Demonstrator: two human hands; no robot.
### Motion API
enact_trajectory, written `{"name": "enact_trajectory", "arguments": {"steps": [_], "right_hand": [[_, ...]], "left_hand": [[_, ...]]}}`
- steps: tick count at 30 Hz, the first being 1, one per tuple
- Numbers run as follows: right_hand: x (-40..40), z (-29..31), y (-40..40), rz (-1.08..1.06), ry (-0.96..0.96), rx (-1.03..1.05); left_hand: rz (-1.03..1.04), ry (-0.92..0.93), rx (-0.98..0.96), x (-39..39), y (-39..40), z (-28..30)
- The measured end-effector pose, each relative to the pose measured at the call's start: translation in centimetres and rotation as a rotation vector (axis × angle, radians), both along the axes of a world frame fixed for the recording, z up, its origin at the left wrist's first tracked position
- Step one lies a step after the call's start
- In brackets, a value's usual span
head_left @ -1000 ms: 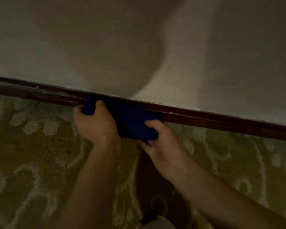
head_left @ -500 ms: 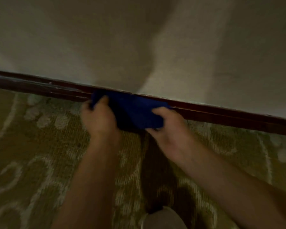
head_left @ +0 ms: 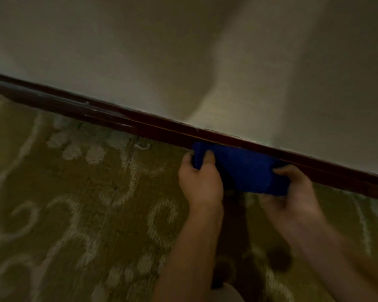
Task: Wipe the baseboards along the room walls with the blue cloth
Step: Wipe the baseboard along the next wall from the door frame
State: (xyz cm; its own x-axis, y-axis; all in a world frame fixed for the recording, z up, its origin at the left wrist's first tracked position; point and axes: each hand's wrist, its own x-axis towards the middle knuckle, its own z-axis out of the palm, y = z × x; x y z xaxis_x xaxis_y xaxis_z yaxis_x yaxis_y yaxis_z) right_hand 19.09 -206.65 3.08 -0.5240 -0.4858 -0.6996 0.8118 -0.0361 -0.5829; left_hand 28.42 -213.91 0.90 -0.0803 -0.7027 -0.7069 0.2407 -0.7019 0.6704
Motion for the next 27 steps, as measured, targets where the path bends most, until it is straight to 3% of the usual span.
{"name": "enact_trajectory", "arguments": {"steps": [4, 8, 12, 15, 18, 21, 27], "right_hand": [[4.1, -0.1, -4.9, 0.228, -0.102, -0.051], [5.2, 0.3, -7.4, 0.348, -0.089, -0.044], [1.9, -0.7, -3.6, 0.168, -0.062, 0.009], [-2.3, -0.1, 1.2, -0.037, 0.001, 0.019], [-5.1, 0.7, 4.1, -0.099, 0.122, -0.004], [-4.7, 0.2, 3.2, -0.067, 0.152, -0.018], [0.5, -0.2, -2.3, 0.047, 0.026, 0.06]], "left_hand": [[0.267, -0.023, -0.091, 5.0, -5.7, -0.3], [0.291, 0.056, -0.097, 7.2, -8.9, -2.7], [0.189, -0.004, -0.07, 2.6, -3.7, -2.5], [-0.049, 0.097, 0.05, -1.9, 1.2, -1.8], [-0.226, 0.237, 0.154, -4.5, 4.0, -1.3], [-0.156, 0.272, 0.186, -4.0, 3.7, -1.7], [0.079, 0.171, 0.125, 1.7, -1.9, -2.0]]}}
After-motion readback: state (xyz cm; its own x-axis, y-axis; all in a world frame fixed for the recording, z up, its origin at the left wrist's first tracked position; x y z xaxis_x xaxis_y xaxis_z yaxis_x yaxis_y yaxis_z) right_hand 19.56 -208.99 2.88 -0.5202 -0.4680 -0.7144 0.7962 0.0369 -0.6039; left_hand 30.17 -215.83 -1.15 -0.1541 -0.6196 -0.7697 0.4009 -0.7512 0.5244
